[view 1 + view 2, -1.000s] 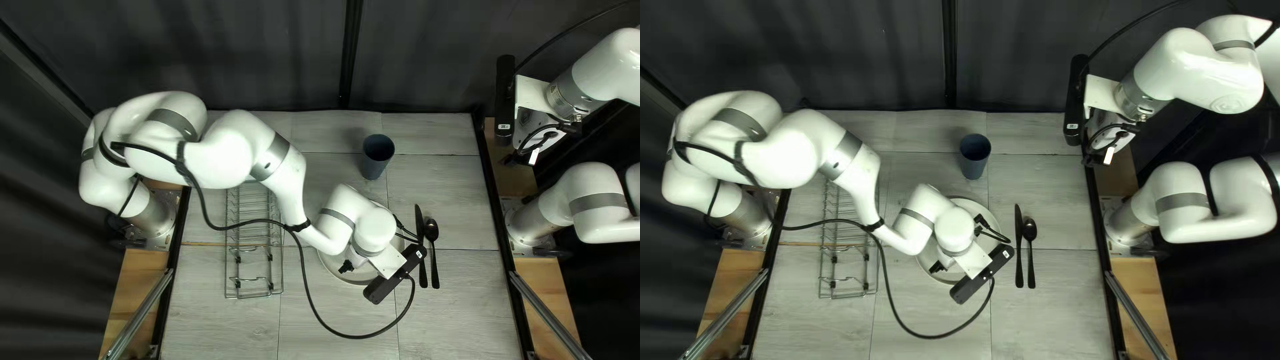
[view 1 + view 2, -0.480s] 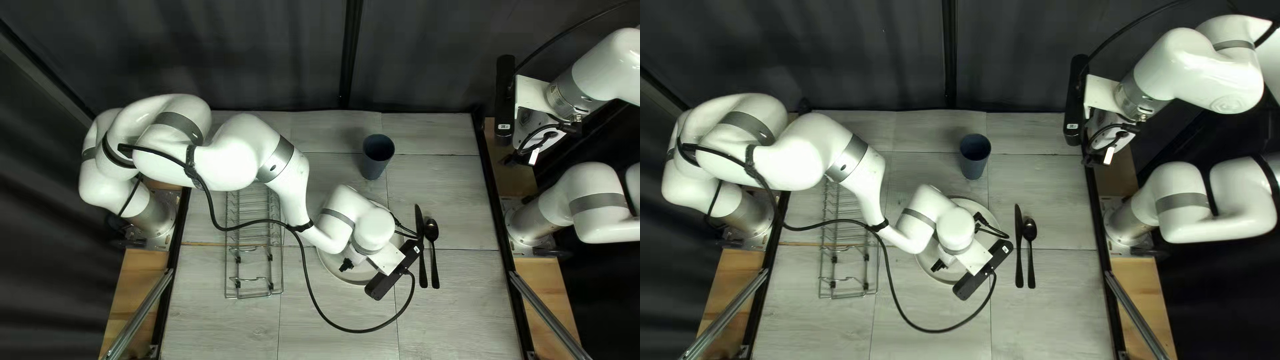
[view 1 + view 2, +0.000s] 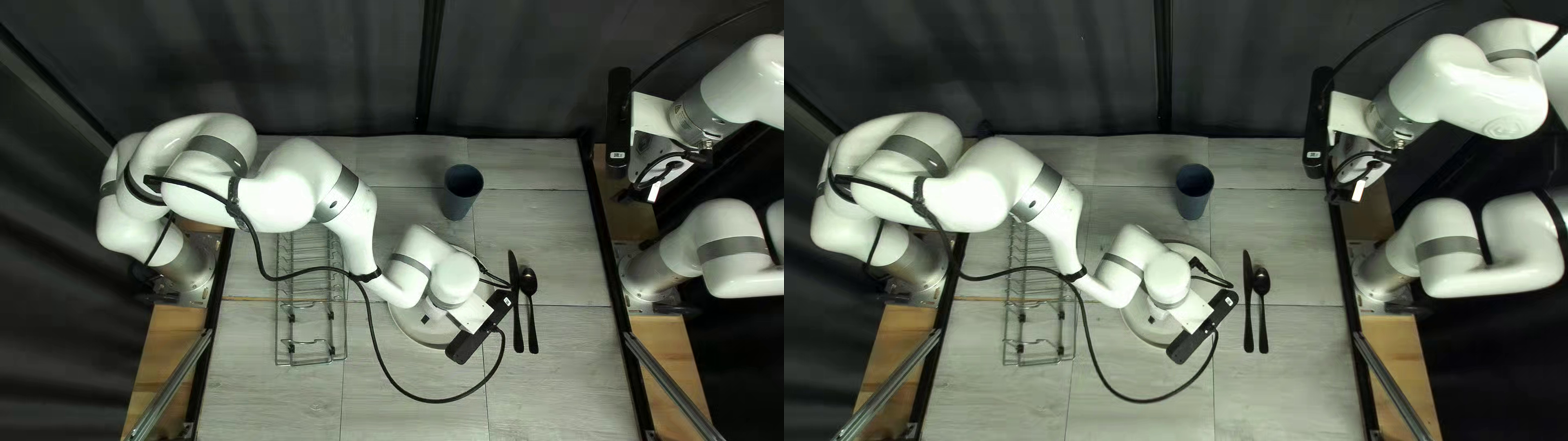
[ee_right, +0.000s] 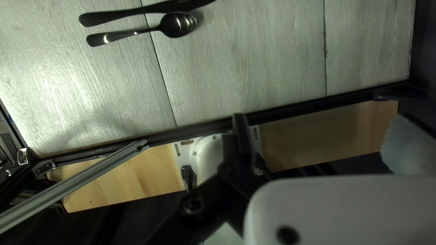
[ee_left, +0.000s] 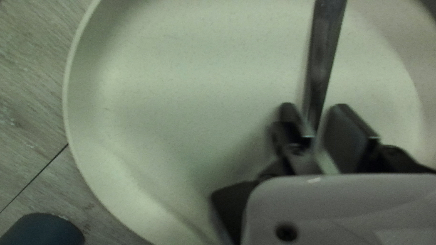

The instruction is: Pick up and place plate onto table. Place down one fork to the left of the plate. Place spoon and knife to the right of the plate. Place cup above the knife and spoon

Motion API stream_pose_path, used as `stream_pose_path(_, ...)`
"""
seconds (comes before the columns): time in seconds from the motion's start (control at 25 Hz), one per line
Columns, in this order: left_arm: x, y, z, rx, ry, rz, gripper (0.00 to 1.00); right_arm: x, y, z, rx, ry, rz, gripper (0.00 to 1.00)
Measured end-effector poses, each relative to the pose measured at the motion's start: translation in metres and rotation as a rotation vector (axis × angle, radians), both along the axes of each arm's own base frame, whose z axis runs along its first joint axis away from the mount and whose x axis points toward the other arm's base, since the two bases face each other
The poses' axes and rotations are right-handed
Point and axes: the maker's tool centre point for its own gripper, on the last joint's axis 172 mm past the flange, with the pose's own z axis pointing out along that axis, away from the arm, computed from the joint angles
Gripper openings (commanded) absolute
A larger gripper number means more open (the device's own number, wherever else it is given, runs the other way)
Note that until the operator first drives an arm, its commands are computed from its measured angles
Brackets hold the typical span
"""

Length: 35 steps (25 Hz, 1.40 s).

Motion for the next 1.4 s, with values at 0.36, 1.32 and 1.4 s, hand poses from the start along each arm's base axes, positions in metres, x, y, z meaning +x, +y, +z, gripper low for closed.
stream_pose_path(0.36, -0.04, -0.015, 0.066, -0.029, -0.008, -0.179, 0.0, 0.0, 0.0, 0.0, 0.0, 0.0, 0.0, 1.0)
stream_pose_path(1.32, -0.141, -0.052, 0.078, -0.099, 0.023, -0.78, 0.0, 0.0, 0.0, 0.0, 0.0, 0.0, 0.0, 1.0)
stream_pose_path(1.4, -0.143, -0.046, 0.068, -0.107, 0.02, -0.815, 0.0, 0.0, 0.0, 0.0, 0.0, 0.0, 0.0, 1.0)
